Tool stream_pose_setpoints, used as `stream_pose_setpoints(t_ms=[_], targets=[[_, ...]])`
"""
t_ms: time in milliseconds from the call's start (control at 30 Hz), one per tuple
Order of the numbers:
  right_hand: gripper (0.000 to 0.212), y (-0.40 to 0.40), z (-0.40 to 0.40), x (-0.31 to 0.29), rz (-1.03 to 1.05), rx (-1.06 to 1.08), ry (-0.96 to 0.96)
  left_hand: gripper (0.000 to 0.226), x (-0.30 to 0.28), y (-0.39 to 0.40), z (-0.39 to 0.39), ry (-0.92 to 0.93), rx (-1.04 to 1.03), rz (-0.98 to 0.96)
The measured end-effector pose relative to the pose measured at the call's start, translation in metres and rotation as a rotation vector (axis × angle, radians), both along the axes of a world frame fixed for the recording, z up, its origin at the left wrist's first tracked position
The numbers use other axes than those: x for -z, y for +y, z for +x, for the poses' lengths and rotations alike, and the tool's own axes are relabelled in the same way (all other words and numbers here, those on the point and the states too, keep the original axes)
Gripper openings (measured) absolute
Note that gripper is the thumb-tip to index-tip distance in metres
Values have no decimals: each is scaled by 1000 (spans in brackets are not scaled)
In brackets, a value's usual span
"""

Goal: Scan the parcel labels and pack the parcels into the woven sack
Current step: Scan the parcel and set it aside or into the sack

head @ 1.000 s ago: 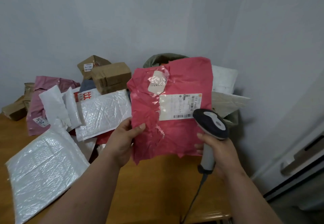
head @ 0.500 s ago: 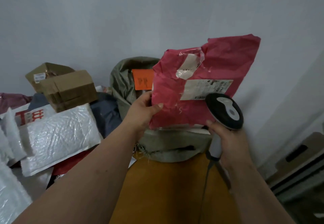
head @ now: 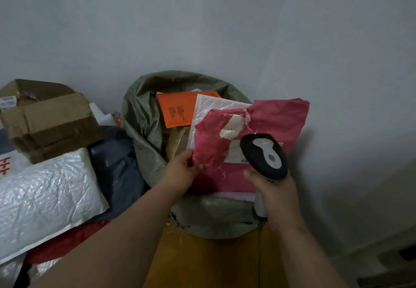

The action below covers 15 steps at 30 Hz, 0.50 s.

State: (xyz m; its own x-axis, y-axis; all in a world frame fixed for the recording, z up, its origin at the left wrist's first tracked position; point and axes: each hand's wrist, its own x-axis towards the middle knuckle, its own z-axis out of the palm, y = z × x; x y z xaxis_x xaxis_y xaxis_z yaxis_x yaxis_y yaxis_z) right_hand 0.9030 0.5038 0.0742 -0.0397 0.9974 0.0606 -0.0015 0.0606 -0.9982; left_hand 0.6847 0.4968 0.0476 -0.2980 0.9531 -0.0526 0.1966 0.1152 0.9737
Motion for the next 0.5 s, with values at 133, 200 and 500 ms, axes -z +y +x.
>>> stream_pose_setpoints(t_ms=[133,200,500], targets=[[63,26,-11,6,-22,-128,-61,20,2,14,0,222,-35,-159],[65,36,-18,11,-29,-178,-98,34,2,15,-2,502,-82,-251],[82,51,-30,26,-77,-343,-167,83,27,-31,10,-376,-704,-396]])
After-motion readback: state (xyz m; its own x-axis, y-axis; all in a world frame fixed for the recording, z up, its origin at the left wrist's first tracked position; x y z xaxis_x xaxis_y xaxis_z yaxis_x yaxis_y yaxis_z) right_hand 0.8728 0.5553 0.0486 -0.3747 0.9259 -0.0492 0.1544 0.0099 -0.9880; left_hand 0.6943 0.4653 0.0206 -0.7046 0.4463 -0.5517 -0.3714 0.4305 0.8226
